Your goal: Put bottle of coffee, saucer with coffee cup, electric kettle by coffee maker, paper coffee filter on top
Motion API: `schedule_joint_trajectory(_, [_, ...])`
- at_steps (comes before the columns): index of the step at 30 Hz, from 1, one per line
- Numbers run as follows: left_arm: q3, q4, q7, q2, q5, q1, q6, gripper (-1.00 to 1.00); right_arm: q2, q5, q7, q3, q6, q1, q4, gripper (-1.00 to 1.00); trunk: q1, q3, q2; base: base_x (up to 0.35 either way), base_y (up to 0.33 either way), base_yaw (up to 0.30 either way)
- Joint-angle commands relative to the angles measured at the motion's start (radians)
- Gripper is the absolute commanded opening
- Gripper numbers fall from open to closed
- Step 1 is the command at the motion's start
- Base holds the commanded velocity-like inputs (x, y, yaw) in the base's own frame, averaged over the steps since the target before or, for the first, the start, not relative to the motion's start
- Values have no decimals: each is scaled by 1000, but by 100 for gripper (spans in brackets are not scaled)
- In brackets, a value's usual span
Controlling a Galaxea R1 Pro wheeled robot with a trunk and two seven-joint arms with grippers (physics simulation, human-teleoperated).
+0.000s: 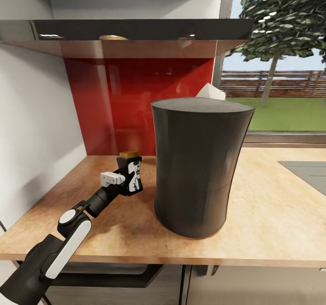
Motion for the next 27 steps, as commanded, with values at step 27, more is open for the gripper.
schedule_joint_trajectory(27, [-2,3,185,-22,-98,-1,-21,-100,-1,-11,-1,9,-3,-3,20,100,0,-1,-1,0,0,0])
